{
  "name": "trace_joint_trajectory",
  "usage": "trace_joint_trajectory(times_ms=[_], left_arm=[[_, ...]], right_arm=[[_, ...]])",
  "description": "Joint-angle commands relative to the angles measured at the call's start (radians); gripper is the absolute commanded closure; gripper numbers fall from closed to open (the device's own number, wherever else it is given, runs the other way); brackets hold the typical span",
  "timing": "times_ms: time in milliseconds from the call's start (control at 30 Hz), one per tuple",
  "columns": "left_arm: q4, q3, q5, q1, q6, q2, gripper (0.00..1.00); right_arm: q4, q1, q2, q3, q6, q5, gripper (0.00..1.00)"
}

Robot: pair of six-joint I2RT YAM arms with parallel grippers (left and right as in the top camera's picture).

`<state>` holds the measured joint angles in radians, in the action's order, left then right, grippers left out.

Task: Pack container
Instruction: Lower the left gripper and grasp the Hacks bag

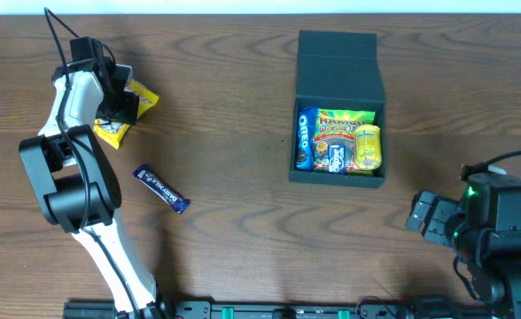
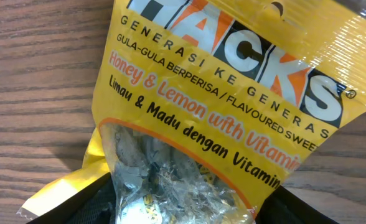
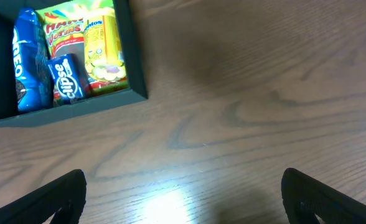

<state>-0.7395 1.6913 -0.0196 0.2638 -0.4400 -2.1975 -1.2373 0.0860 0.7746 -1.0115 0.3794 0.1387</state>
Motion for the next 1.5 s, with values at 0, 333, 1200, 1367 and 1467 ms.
trace_joint_trajectory(times_ms=[0, 333, 1200, 1367, 1467], left_arm=[[-0.006, 0.013, 0.003, 0.001, 0.024, -0.006, 0.32], [-0.008, 0.013, 0.001, -0.005, 0.056, -0.006, 0.53], [-0.024, 0.013, -0.059, -0.012, 0.183, -0.006, 0.71], [-0.025, 0.013, -0.060, -0.012, 0.254, -0.005, 0.84], [-0.029, 0.013, -0.060, -0.012, 0.266, -0.005, 0.91]], right_arm=[[0.000, -0.008, -0.002, 0.001, 0.010, 0.008, 0.01], [0.000, -0.008, -0.002, 0.001, 0.010, 0.008, 0.01], [0.000, -0.008, -0.002, 0.001, 0.009, 0.008, 0.01], [0.000, -0.008, -0.002, 0.001, 0.009, 0.008, 0.01], [0.000, -0.008, -0.002, 0.001, 0.010, 0.008, 0.01]])
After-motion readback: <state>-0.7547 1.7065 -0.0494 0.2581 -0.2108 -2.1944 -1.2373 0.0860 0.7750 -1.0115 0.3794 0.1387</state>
